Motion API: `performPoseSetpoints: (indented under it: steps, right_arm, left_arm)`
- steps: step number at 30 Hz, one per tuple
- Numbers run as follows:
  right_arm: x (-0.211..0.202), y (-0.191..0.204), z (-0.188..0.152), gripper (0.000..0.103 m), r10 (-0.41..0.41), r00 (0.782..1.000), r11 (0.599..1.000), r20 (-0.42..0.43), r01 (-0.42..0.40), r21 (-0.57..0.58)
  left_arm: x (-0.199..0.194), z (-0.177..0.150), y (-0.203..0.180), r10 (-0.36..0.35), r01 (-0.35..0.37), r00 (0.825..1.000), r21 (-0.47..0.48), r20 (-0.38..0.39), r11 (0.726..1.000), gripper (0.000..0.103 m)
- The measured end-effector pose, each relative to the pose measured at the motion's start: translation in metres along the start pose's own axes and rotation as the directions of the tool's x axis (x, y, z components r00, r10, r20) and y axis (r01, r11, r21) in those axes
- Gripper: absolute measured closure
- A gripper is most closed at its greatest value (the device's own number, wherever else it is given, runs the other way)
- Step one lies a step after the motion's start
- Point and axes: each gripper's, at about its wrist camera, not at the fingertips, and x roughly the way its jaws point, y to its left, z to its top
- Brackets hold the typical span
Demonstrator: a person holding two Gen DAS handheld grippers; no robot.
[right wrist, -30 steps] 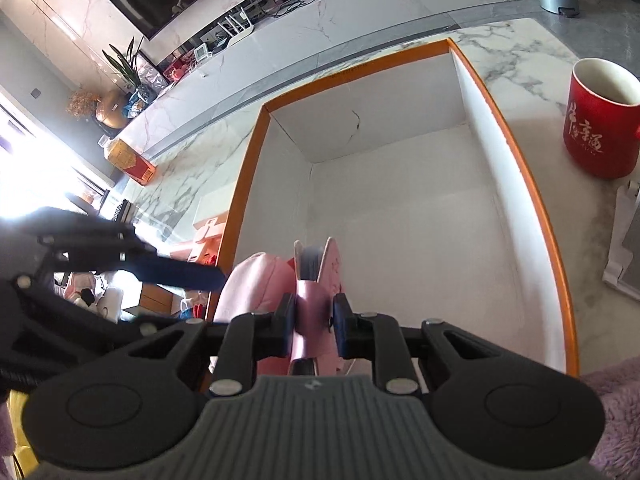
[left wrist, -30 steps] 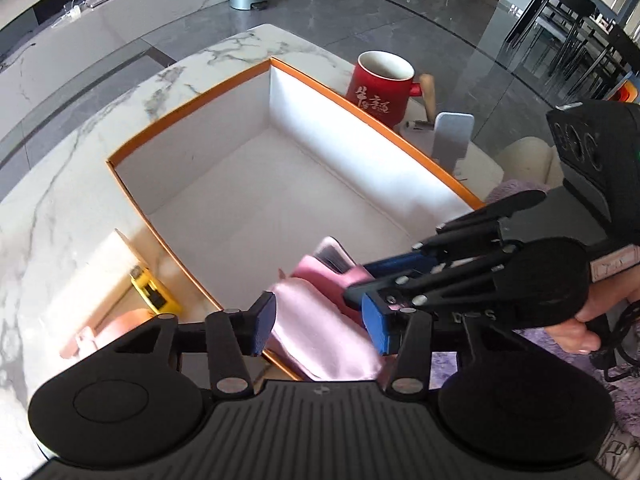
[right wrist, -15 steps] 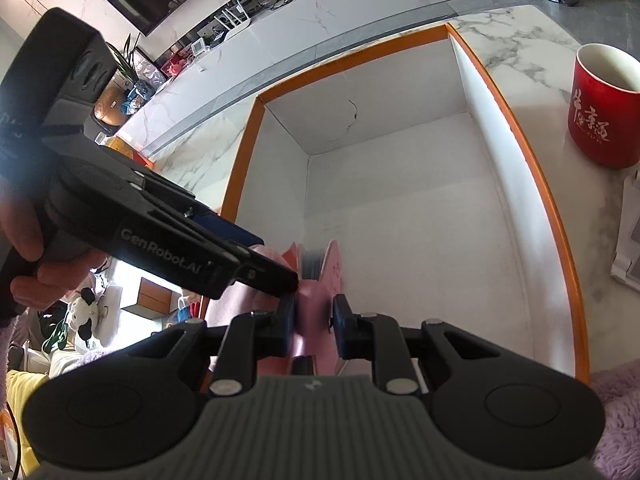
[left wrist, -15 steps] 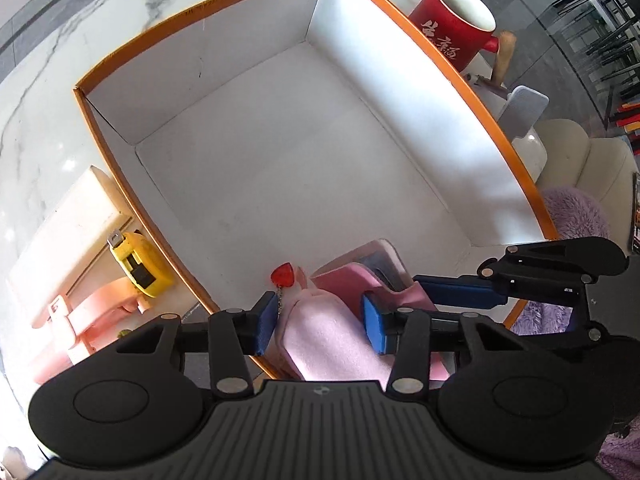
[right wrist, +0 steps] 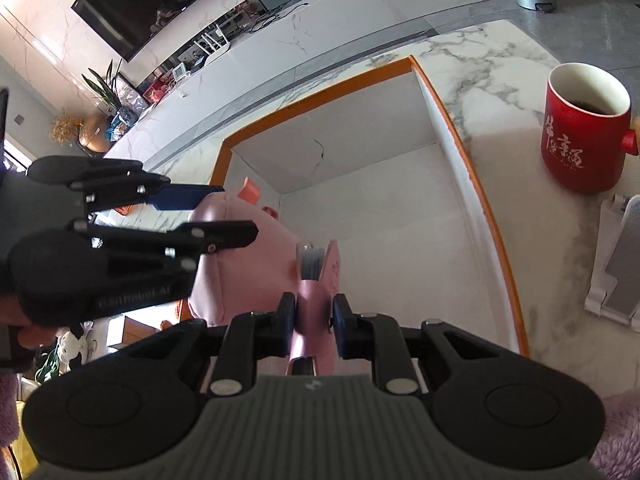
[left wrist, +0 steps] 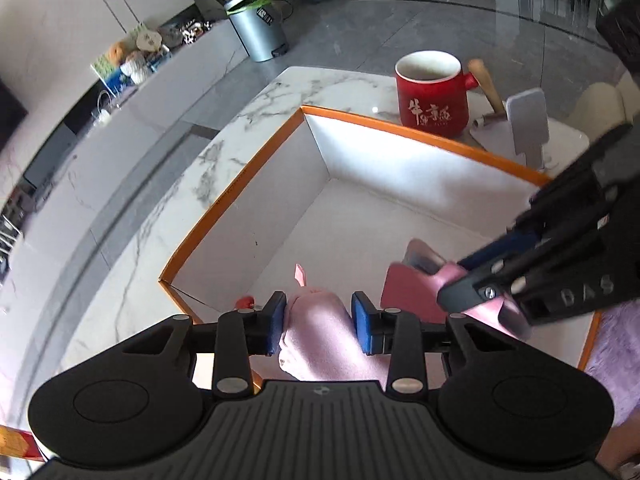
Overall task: Organize objects
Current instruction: 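Lower the pink backpack into the orange box while the right gripper lowers the pink wallet beside it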
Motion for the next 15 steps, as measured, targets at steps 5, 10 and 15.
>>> performPoseSetpoints:
  steps: [5, 10, 15]
  right_arm:
    - [0.004, -0.006, -0.003, 0.082, -0.013, 1.000, 1.000, -0.010, 0.013, 0.014]
    - [0.006, -0.009, -0.006, 0.082, -0.015, 1.000, 0.999, -0.022, 0.016, 0.028]
    - [0.009, -0.006, -0.009, 0.082, -0.004, 0.999, 1.000, -0.040, 0.004, 0.023]
  left_arm:
    - [0.002, -0.020, -0.026, 0.049, -0.051, 0.998, 0.046, 0.034, 0.998, 0.062]
    - [-0.009, -0.030, -0.032, 0.017, -0.017, 1.000, 0.009, 0.007, 1.000, 0.057]
    - [-0.027, -0.041, -0.039, -0.085, 0.084, 0.996, -0.040, -0.013, 0.996, 0.052]
